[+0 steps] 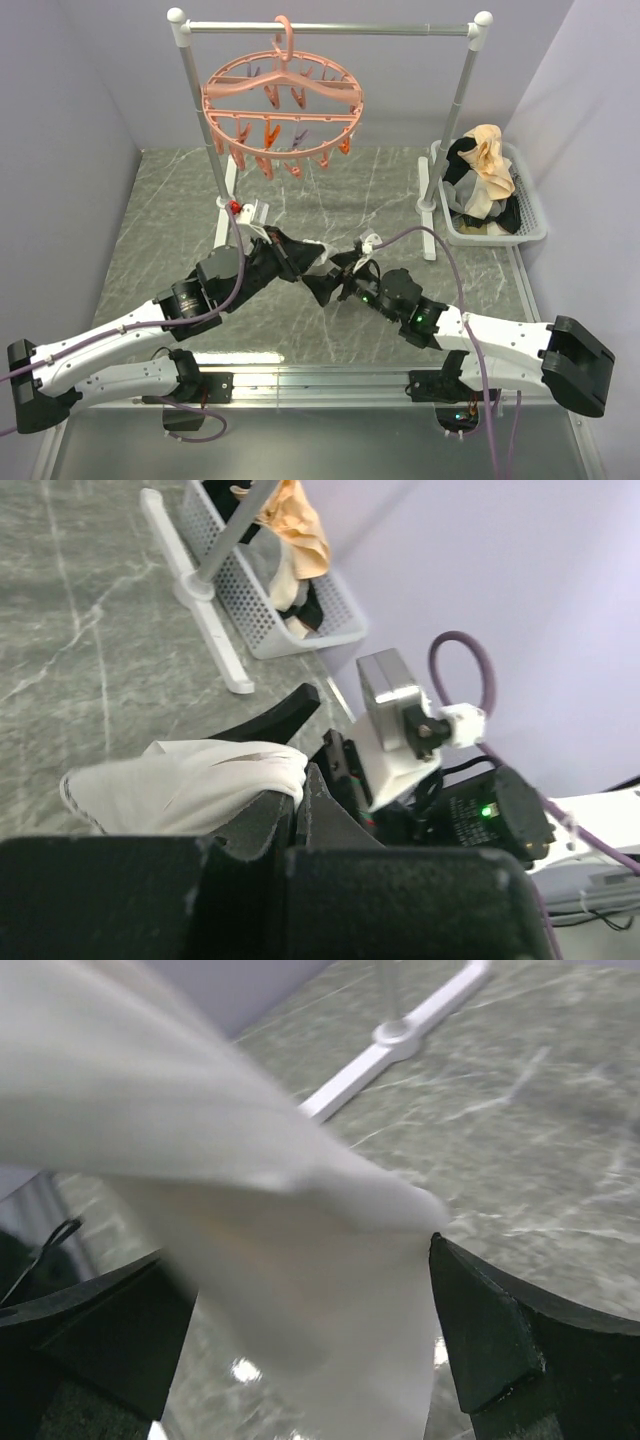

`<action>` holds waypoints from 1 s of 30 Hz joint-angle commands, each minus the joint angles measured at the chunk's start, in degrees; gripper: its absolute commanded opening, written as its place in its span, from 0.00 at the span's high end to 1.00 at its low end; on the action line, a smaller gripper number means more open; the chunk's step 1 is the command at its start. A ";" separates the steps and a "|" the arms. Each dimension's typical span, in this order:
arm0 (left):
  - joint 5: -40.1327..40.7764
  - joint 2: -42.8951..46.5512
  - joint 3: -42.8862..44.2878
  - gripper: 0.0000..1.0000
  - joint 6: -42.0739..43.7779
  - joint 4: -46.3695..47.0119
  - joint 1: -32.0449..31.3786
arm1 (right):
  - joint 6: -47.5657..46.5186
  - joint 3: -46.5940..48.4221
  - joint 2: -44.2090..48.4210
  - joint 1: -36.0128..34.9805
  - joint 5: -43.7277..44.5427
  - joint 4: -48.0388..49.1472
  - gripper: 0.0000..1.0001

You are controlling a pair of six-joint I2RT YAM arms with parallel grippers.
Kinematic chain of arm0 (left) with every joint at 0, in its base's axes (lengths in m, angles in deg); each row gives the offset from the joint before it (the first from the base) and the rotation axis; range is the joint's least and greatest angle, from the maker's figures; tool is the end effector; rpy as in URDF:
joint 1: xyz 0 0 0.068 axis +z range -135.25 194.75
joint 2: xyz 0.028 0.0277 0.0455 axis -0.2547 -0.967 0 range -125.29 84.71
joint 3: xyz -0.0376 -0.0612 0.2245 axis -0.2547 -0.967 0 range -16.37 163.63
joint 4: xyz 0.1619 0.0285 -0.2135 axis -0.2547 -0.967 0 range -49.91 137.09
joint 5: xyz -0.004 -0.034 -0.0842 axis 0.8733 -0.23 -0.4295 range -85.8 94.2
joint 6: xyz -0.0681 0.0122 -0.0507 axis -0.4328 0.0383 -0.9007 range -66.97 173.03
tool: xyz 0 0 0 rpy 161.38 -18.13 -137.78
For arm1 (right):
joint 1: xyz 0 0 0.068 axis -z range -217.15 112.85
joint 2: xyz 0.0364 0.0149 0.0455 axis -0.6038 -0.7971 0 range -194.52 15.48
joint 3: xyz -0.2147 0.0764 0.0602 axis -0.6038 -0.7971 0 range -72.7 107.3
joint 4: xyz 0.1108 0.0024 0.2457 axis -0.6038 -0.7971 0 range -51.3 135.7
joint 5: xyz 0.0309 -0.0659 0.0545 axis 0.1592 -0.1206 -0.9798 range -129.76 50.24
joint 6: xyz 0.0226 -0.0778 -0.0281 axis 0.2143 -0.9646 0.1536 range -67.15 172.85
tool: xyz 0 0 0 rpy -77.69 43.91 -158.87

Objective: Remove the underwear clipped to the hanger

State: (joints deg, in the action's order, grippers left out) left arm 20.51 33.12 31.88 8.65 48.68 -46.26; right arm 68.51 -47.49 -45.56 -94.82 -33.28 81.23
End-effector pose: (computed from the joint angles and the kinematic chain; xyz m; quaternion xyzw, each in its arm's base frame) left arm 0.1558 -0.2373 0.3308 0.0051 0.7174 -0.4865 0.4986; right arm 0.1680 0.2496 0.2102 -0.2166 0.6750 0.3884 0.5887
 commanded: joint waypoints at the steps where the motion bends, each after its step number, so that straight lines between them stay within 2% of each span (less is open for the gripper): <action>1: -3.30 1.49 3.17 1.00 -2.11 3.86 -0.42 | 1.03 0.90 -0.84 -1.83 15.80 7.70 0.00; 4: -4.19 2.81 2.20 1.00 -3.52 4.91 -0.33 | 1.92 -0.34 -0.31 -2.10 14.89 10.08 0.03; 10: -3.40 4.74 -1.49 1.00 -5.63 4.74 -0.33 | 2.36 -0.16 1.35 -2.10 11.10 10.62 0.18; 12: -1.13 5.89 -2.89 1.00 -5.72 3.52 -0.42 | 2.88 0.10 1.97 -2.01 9.43 9.65 0.32; 14: 1.51 7.29 -3.77 1.00 -5.28 0.81 -0.33 | 4.02 0.45 3.46 -2.01 9.25 7.19 0.70; 15: 4.14 7.82 -4.47 1.00 -4.84 0.18 -0.33 | 4.72 -0.33 5.29 -2.01 9.60 6.93 0.81; 16: 5.64 8.78 -5.96 1.00 -5.10 -0.44 -0.33 | 5.25 -1.12 6.36 -1.92 9.95 7.36 0.96; 17: 6.79 9.14 -6.84 1.00 -5.19 -0.88 -0.33 | 6.30 -1.65 7.50 -2.01 10.56 7.36 0.99; 22: 7.42 7.75 -13.87 0.98 -5.02 1.49 -0.33 | 6.93 -0.96 13.57 -1.66 15.05 0.44 1.00; 25: 7.15 4.59 -16.25 0.83 -5.89 2.71 -0.33 | 7.54 0.36 15.68 -0.52 19.25 -4.57 1.00; 26: 6.28 4.05 -16.78 0.66 -6.15 3.50 -0.33 | 8.76 0.63 16.12 0.09 20.92 -6.24 1.00; 27: 5.92 3.70 -17.39 0.58 -6.42 4.30 -0.33 | 9.47 1.15 17.25 2.02 22.86 -7.91 1.00; 28: 5.40 3.34 -18.36 0.19 -6.42 6.04 -0.33 | 10.17 1.24 17.70 3.34 24.35 -10.89 1.00; 29: 5.13 3.34 -18.80 0.01 -6.51 6.67 -0.33 | 11.48 1.50 18.14 4.92 24.11 -12.57 1.00; 30: 5.04 3.34 -19.15 0.01 -6.60 7.03 -0.42 | 12.45 2.20 18.93 9.29 23.76 -14.24 1.00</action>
State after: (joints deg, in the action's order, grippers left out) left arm 25.87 36.05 13.26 2.46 50.38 -46.48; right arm 77.19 -49.02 -28.84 -91.45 -14.98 73.12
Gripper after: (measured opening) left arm 0.945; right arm 0.019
